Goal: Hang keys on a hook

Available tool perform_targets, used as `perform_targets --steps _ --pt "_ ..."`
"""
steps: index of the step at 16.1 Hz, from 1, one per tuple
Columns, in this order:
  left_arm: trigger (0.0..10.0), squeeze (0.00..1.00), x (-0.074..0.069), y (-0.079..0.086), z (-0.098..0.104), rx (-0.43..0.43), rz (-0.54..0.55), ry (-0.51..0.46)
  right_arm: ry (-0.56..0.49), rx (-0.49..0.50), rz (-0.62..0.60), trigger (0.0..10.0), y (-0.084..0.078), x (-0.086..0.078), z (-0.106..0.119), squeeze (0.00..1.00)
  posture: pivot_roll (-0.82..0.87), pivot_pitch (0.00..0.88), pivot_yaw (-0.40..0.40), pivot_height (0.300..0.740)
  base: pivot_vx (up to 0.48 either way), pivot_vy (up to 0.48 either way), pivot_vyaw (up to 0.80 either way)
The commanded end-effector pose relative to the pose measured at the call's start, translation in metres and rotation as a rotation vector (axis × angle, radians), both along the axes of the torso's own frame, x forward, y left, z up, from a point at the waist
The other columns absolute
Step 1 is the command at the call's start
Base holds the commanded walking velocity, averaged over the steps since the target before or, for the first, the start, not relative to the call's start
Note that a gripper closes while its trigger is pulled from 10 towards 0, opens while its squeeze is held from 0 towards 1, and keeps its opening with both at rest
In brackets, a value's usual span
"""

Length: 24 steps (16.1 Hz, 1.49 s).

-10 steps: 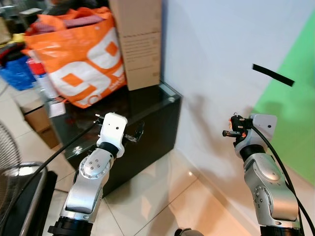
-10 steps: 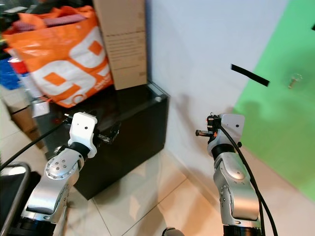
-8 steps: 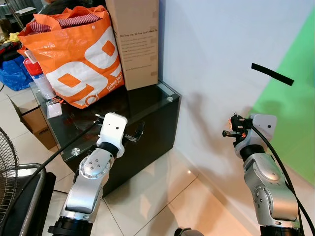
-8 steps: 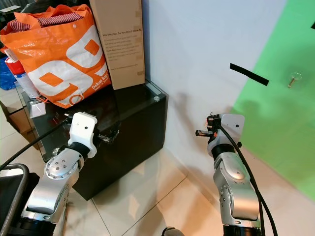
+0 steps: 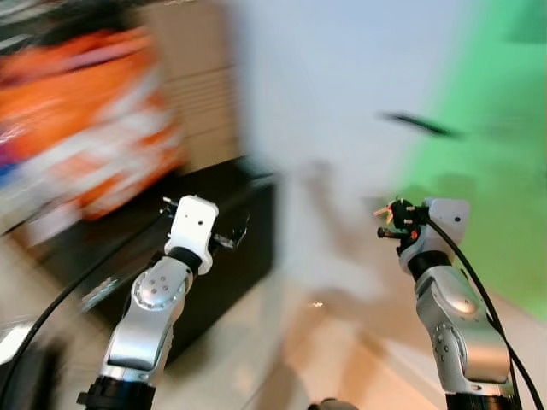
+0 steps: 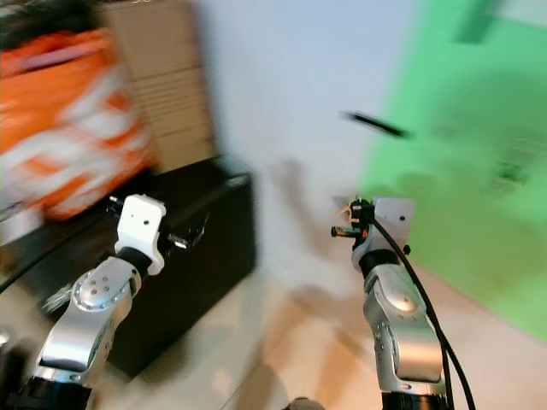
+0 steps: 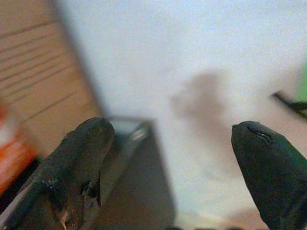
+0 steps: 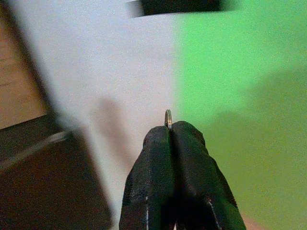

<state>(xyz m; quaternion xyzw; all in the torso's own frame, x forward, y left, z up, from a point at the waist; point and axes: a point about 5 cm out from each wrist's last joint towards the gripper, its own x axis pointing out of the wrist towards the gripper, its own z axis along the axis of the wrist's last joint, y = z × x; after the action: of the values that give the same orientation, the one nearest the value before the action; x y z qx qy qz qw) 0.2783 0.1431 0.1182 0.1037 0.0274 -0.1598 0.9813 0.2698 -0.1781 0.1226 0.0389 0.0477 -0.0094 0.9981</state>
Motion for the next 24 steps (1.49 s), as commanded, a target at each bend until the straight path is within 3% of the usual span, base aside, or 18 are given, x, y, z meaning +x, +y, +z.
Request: perform_targets --steps 1,5,7,8,14,24 --pt "10.0 0.08 0.003 -0.001 0.004 -0.001 -0.007 -0.011 -0.009 -0.003 -0.009 10.0 -0.003 0.001 0.001 0.00 -0.06 0.000 0.045 0.740 0.292 0.000 -0.80" --pt "10.0 0.08 0.002 0.000 0.003 -0.002 -0.005 -0.011 -0.016 -0.007 0.038 10.0 0.001 0.002 0.002 0.00 -0.05 0.000 0.045 0.740 0.292 0.000 -0.80" --pt "10.0 0.08 0.002 0.000 0.004 -0.001 -0.011 -0.012 -0.037 0.009 0.203 10.0 0.014 0.002 0.005 0.00 -0.05 0.000 0.045 0.740 0.296 0.000 0.00" --pt "10.0 0.08 0.002 0.000 0.004 -0.001 -0.012 -0.012 -0.043 0.011 0.229 10.0 0.016 0.002 0.007 0.00 -0.05 0.000 0.046 0.740 0.296 0.000 0.00" --pt "10.0 0.07 0.000 -0.002 0.004 0.020 -0.088 0.004 -0.115 0.066 0.280 10.0 0.016 0.003 0.020 0.00 -0.05 0.000 0.044 0.740 0.294 0.000 0.00" --pt "10.0 0.07 -0.015 -0.025 0.013 -0.033 -0.504 0.102 -0.225 0.158 0.279 10.0 0.005 0.004 0.043 0.00 -0.05 0.000 0.044 0.740 0.000 0.000 0.00"
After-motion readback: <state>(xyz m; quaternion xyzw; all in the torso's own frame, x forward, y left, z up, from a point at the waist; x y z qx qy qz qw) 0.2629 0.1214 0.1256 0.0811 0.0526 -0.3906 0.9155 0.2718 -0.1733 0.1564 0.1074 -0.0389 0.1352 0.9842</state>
